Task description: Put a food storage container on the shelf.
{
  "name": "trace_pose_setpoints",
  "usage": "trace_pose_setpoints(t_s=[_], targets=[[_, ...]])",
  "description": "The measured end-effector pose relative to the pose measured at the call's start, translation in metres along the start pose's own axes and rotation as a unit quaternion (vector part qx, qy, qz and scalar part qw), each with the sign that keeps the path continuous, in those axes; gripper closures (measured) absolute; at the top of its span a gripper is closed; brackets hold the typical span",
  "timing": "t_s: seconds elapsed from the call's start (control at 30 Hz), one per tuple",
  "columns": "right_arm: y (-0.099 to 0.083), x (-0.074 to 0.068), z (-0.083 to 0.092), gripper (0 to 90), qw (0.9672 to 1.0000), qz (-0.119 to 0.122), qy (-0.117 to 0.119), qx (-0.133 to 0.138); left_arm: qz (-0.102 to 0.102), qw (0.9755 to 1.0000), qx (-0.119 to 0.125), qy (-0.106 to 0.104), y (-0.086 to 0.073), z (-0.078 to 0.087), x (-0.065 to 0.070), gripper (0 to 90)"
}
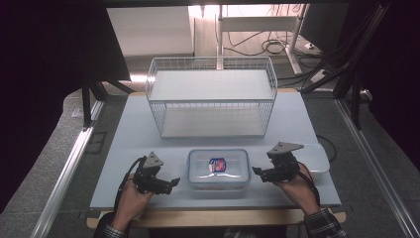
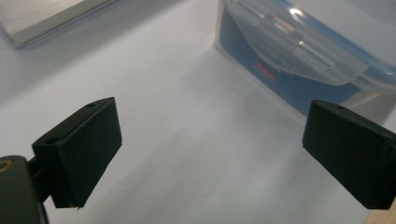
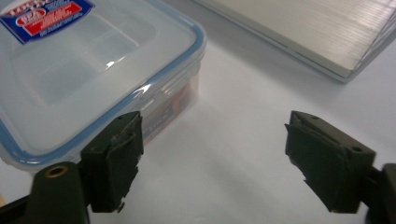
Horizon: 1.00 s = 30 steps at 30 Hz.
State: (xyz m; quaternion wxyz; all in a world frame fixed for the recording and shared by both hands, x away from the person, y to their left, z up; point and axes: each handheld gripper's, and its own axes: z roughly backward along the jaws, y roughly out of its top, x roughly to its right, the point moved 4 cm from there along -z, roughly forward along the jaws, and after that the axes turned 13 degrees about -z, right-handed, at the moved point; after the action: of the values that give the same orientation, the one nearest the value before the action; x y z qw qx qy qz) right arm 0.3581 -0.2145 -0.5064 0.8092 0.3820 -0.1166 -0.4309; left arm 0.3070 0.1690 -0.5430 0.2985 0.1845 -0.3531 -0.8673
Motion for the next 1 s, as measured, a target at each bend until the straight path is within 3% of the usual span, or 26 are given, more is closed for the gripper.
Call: trace_pose_setpoints(t_s=[0.1,0.2,0.43,0.57,0.67,0.83,0.93,1.0], targets=[[0.003,0.001,0.003,14.9,0.9999,-0.007,0.007,0.011,0.0,1.0,0.007,-0.005,-0.001,-0.001,-0.002,4.0],[0.006,-0.001,0.007,12.2,0.9996,-0.013,0.017,0.018,0.017,0.9996,0.009,-0.018,0.005,0.001,-0.001,4.9],[0.012,-0.012,0.009,4.7,0.9977,-0.037,0.057,0.006,0.035,0.9978,0.022,-0.052,0.022,0.005,0.0,3.4],[0.015,-0.018,0.007,5.0,0.9964,-0.042,0.074,-0.007,0.068,0.9919,0.039,-0.1,0.029,-0.001,-0.003,1.8],[0.016,-0.021,0.002,7.2,0.9953,-0.045,0.083,-0.02,0.063,0.9916,0.034,-0.108,0.034,-0.006,-0.001,3.6],[0.018,-0.025,-0.008,8.9,0.9913,-0.064,0.11,-0.036,0.057,0.9886,0.026,-0.137,0.046,-0.022,0.001,4.4],[0.017,-0.028,-0.019,8.5,0.9881,-0.074,0.122,-0.056,0.061,0.986,0.016,-0.155,0.051,-0.034,0.002,2.7],[0.015,-0.028,-0.026,7.7,0.9858,-0.082,0.129,-0.069,0.07,0.982,0.013,-0.175,0.053,-0.039,0.003,1.2]])
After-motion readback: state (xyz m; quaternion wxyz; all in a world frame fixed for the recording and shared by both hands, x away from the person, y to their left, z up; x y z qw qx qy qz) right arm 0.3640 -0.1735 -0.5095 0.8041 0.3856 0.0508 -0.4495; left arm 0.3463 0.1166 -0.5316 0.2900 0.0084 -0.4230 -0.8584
